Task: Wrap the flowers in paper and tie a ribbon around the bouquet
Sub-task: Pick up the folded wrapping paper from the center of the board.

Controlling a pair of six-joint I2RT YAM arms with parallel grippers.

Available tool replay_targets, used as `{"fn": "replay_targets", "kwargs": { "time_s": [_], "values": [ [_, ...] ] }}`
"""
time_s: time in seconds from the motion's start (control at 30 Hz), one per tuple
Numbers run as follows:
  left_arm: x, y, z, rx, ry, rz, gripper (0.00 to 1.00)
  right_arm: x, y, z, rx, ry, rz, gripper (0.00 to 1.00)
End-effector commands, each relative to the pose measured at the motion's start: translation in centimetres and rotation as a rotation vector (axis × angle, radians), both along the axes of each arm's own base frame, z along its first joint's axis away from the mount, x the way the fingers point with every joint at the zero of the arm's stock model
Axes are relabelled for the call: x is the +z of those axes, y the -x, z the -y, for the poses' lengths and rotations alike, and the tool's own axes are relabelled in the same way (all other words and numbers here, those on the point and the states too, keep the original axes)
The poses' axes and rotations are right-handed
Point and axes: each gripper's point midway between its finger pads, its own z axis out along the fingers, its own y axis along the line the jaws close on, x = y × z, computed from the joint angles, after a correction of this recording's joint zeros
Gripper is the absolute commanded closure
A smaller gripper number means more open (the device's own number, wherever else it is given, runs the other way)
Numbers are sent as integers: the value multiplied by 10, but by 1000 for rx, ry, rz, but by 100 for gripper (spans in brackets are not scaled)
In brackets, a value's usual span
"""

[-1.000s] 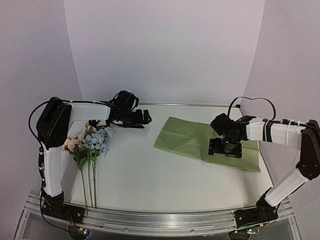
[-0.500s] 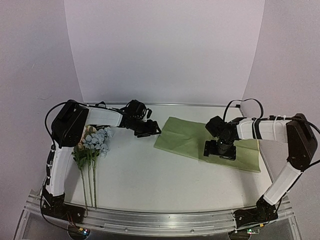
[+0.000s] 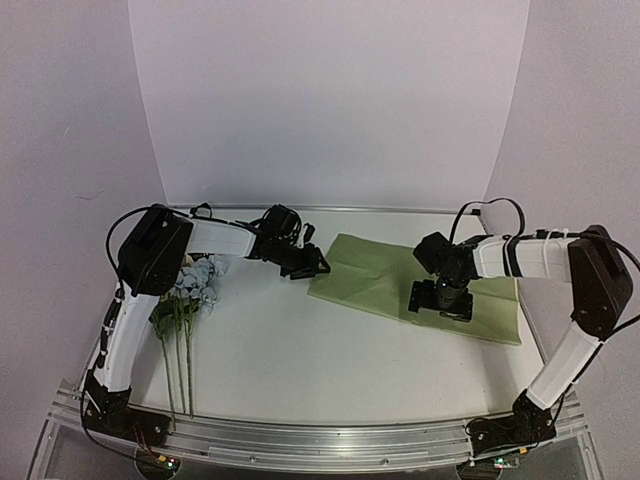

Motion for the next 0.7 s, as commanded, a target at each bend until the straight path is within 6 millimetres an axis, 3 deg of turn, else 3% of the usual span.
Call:
{"fn": "replay_targets", "kwargs": {
  "time_s": [0.0, 0.4, 0.67],
  "values": [
    [27, -3, 12, -25, 83, 24, 60, -12, 2, 4, -20, 9, -24, 2],
    [25, 9, 20, -45, 153, -47, 74, -28, 3, 2, -35, -5, -55, 2],
    [32, 16, 24, -36, 236, -99, 99, -34, 3, -2, -36, -21, -70, 2]
  ]
}}
